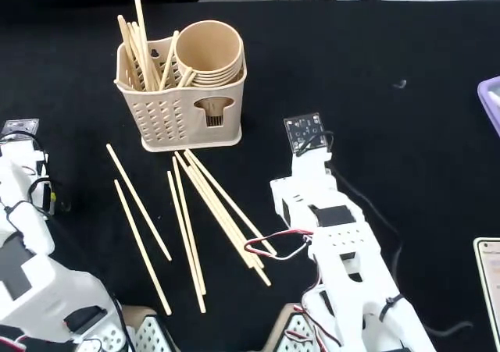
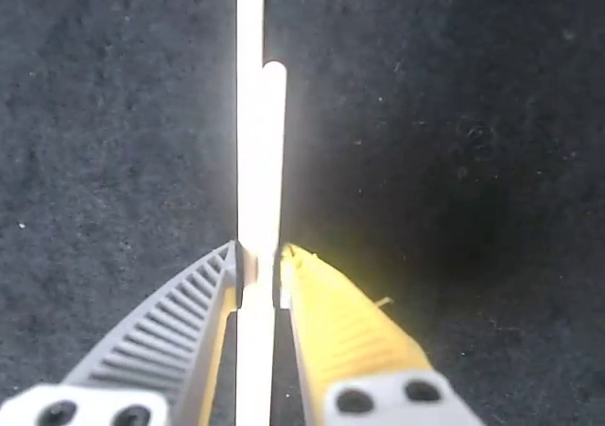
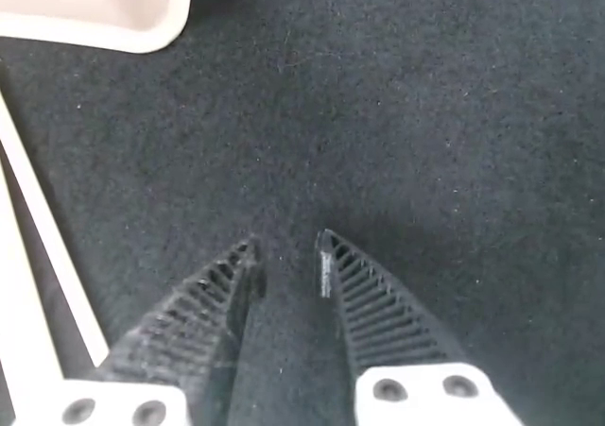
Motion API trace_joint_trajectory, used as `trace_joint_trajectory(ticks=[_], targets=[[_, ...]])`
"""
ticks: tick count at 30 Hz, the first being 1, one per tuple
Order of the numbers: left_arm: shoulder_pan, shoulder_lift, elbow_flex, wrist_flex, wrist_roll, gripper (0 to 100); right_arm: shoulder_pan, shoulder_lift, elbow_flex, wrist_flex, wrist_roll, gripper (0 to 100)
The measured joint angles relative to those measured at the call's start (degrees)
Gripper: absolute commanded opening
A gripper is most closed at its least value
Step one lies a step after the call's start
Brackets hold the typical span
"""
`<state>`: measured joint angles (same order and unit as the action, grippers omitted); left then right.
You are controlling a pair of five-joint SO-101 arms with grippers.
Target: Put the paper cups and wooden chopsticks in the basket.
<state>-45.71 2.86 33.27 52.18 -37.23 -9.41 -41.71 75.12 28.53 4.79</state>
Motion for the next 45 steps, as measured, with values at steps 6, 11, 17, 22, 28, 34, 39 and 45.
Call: trace_joint_trajectory(ticks=[6,11,17,22,28,34,39,45], targets=[[-2.02,-8.53,-0.97,8.18,0.00,3,0.00,0.00,0.00,0.00,0.00,9.6],[-2.29,-19.69,-1.05,10.37,0.09,3,0.00,0.00,0.00,0.00,0.00,9.6],[-1.49,-22.77,2.81,7.91,1.23,3,0.00,0.00,0.00,0.00,0.00,9.6],[-1.41,-24.53,0.26,7.56,8.44,3,0.00,0.00,0.00,0.00,0.00,9.6],[5.10,-33.49,-1.93,7.56,13.98,3,0.00,0.00,0.00,0.00,0.35,9.6],[12.66,-46.33,-2.29,5.27,25.32,3,0.00,0.00,0.00,0.00,0.35,9.6],[18.64,-56.97,-2.29,-1.85,32.26,3,0.00,0.00,0.00,0.00,0.35,9.6],[26.11,-63.47,-2.29,-13.19,38.95,3,0.00,0.00,0.00,0.00,0.35,9.6]])
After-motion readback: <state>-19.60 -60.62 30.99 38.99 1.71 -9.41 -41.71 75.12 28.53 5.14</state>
